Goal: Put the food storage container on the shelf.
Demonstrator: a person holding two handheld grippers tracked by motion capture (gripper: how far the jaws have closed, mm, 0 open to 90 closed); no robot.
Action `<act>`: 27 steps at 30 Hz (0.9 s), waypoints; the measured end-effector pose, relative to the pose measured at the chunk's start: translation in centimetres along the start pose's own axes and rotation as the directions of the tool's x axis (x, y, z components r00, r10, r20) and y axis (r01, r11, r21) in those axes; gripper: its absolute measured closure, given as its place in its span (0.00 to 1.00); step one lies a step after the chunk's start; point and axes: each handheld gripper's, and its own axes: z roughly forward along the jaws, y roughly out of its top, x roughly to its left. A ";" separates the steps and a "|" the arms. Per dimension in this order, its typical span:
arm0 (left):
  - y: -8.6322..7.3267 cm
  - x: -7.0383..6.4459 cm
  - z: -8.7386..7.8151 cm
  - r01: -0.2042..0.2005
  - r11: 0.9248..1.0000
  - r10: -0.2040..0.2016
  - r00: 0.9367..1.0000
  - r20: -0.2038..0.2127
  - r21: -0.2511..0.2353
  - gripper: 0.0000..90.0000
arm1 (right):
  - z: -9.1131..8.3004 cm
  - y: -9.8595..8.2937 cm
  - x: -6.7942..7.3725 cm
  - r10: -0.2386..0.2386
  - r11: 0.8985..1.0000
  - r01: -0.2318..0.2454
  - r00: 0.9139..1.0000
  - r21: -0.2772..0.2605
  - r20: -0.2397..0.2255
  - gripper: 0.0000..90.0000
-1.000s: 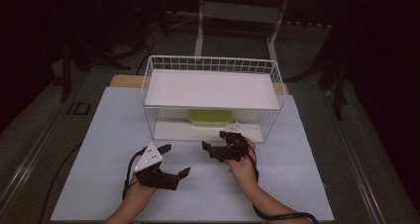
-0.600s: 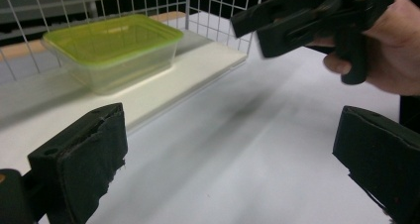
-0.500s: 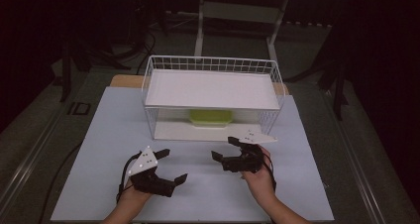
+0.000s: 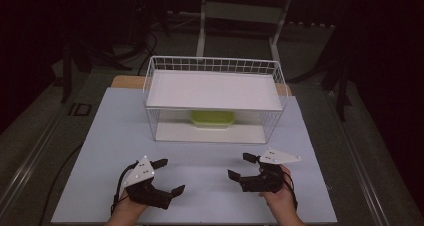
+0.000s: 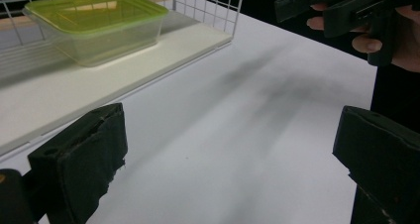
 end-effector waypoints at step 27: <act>-1.5 0.3 0.9 -0.038 0.998 0.037 0.999 0.022 0.044 0.01 | -0.7 -4.6 -2.6 -0.055 0.988 0.048 0.997 0.144 0.045 0.17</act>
